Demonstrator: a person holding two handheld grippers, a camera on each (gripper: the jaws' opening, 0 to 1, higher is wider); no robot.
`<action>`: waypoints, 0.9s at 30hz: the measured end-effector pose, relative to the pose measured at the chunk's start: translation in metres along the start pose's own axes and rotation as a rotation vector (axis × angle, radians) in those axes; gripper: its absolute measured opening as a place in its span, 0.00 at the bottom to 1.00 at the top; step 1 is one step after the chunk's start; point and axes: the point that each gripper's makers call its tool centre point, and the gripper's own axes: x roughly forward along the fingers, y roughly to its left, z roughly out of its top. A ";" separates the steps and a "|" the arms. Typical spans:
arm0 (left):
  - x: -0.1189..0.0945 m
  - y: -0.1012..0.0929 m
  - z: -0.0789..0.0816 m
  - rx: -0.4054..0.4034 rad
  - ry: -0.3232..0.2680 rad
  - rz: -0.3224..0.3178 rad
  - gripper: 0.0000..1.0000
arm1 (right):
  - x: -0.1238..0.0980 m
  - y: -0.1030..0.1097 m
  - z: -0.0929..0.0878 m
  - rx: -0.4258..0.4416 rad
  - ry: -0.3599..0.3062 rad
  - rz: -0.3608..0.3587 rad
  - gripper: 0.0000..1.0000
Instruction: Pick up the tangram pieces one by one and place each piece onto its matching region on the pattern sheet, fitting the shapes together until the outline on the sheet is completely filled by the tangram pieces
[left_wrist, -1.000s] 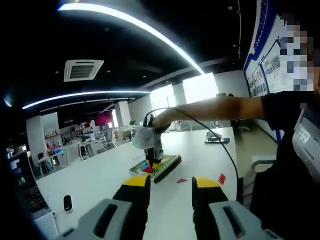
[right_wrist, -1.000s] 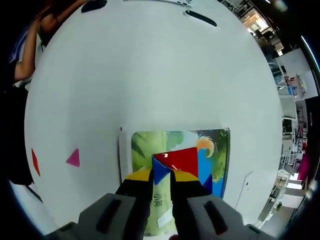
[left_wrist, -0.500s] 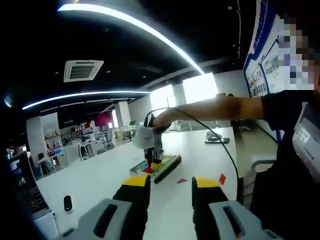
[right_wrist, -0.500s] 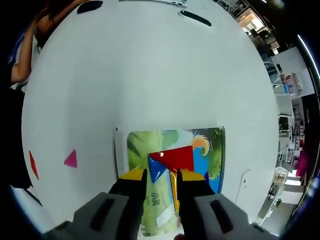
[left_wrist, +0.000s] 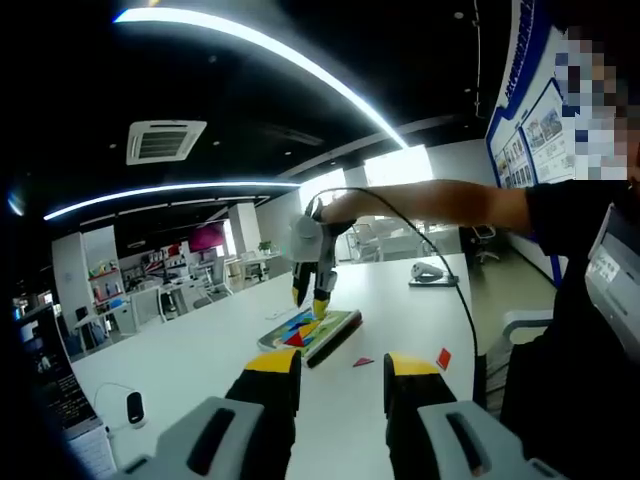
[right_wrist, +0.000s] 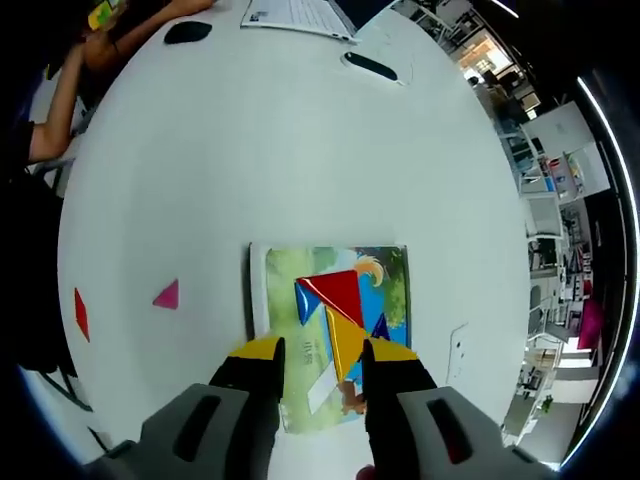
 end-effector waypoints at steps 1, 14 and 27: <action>0.000 0.000 0.000 0.000 0.001 0.000 0.35 | -0.003 0.001 -0.002 0.004 -0.003 -0.006 0.33; 0.002 -0.001 -0.001 -0.002 0.006 0.000 0.35 | -0.049 0.009 -0.028 0.125 -0.163 -0.137 0.34; 0.005 -0.003 0.000 -0.005 0.011 0.000 0.35 | -0.098 0.020 -0.064 0.363 -0.506 -0.251 0.38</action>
